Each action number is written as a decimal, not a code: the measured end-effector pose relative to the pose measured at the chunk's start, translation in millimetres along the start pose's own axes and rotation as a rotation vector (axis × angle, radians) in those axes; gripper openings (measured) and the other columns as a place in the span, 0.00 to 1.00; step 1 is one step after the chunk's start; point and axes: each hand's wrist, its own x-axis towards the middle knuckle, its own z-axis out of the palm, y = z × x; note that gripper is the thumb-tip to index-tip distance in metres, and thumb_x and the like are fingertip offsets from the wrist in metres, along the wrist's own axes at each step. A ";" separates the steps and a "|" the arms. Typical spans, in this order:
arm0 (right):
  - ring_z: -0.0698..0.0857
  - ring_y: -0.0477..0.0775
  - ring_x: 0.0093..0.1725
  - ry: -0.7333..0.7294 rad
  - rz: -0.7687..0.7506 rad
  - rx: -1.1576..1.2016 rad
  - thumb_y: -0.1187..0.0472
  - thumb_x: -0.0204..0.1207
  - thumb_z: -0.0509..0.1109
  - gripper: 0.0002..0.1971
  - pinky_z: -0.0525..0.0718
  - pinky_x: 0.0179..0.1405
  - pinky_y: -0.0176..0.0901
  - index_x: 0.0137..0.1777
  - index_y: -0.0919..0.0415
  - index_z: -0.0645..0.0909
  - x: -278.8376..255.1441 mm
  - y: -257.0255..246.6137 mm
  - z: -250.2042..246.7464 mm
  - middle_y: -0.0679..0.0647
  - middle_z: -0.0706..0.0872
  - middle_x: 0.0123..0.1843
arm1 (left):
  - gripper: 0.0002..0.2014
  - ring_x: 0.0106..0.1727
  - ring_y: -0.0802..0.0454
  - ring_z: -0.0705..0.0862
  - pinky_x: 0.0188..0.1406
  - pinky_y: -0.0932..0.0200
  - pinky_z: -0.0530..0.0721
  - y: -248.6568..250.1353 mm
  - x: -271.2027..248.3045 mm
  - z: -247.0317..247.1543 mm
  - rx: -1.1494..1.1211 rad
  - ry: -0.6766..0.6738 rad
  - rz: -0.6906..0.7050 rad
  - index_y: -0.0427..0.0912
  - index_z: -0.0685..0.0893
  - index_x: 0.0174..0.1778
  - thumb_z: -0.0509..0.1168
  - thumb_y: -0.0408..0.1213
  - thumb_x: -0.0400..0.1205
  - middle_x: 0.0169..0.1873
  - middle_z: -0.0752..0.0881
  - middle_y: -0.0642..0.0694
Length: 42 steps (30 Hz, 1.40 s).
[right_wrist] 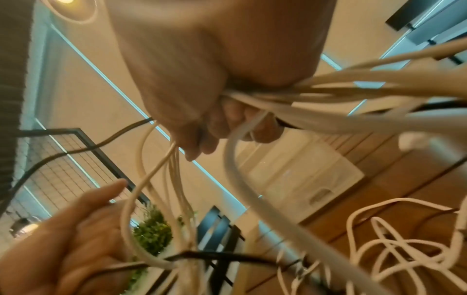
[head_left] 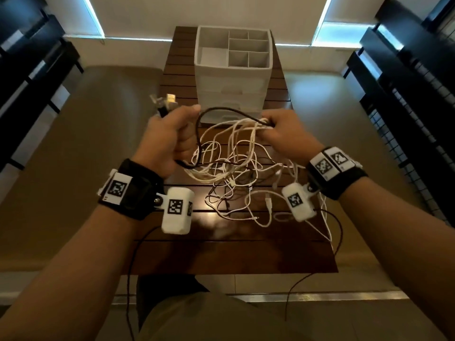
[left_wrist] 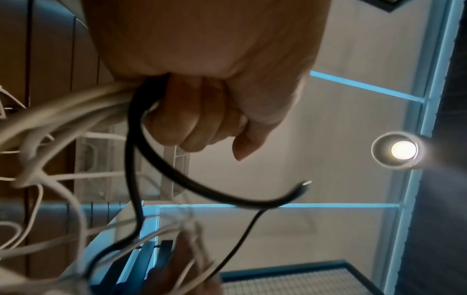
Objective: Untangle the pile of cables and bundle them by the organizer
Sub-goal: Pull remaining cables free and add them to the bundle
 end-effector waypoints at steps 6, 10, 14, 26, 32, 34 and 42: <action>0.85 0.49 0.35 -0.232 0.031 -0.153 0.57 0.83 0.74 0.06 0.88 0.41 0.48 0.49 0.58 0.90 -0.4 -18.7 22.3 0.52 0.90 0.39 | 0.13 0.17 0.63 0.75 0.17 0.70 0.72 -24.7 -9.8 44.0 0.268 -0.091 0.031 0.48 0.86 0.35 0.74 0.40 0.86 0.21 0.79 0.57; 0.88 0.56 0.46 -0.340 0.079 -0.267 0.50 0.82 0.75 0.13 0.85 0.46 0.51 0.55 0.61 0.87 -15.3 -5.8 35.0 0.51 0.89 0.45 | 0.16 0.38 0.50 0.87 0.43 0.53 0.86 -32.2 0.6 35.4 0.338 0.057 0.110 0.43 0.88 0.41 0.83 0.51 0.76 0.34 0.88 0.47; 0.89 0.51 0.42 -0.247 0.034 -0.080 0.58 0.79 0.78 0.16 0.89 0.40 0.48 0.60 0.59 0.75 -20.1 -13.4 32.7 0.49 0.88 0.47 | 0.15 0.33 0.65 0.86 0.35 0.70 0.81 -35.3 -6.4 37.8 0.660 -0.238 -0.017 0.39 0.91 0.46 0.79 0.49 0.81 0.30 0.90 0.56; 0.89 0.50 0.55 -0.657 0.125 0.422 0.63 0.74 0.80 0.21 0.88 0.59 0.48 0.65 0.55 0.80 -9.7 -17.0 7.0 0.52 0.89 0.59 | 0.06 0.27 0.65 0.82 0.29 0.72 0.78 -8.8 -8.4 29.8 0.765 -0.482 -0.111 0.37 0.90 0.45 0.79 0.35 0.81 0.25 0.86 0.55; 0.87 0.59 0.61 -0.668 0.328 0.769 0.51 0.80 0.74 0.25 0.86 0.62 0.50 0.74 0.63 0.80 -9.8 35.0 -8.4 0.64 0.87 0.67 | 0.06 0.25 0.64 0.77 0.28 0.71 0.75 -0.8 -19.4 10.1 0.704 -0.438 -0.050 0.37 0.89 0.43 0.76 0.34 0.83 0.23 0.82 0.56; 0.88 0.54 0.54 -0.391 0.387 0.471 0.47 0.81 0.74 0.21 0.86 0.51 0.39 0.68 0.59 0.85 -2.2 56.8 4.1 0.56 0.91 0.56 | 0.09 0.22 0.63 0.74 0.25 0.72 0.73 1.3 -26.2 2.0 0.709 -0.500 -0.120 0.33 0.86 0.40 0.75 0.33 0.84 0.21 0.79 0.54; 0.87 0.64 0.55 -0.759 0.230 -0.439 0.63 0.86 0.69 0.35 0.89 0.54 0.57 0.88 0.41 0.61 -7.8 91.4 87.7 0.62 0.74 0.74 | 0.14 0.32 0.49 0.74 0.34 0.58 0.73 9.1 -45.8 -1.4 0.764 -0.660 -0.101 0.33 0.87 0.39 0.76 0.42 0.83 0.30 0.79 0.41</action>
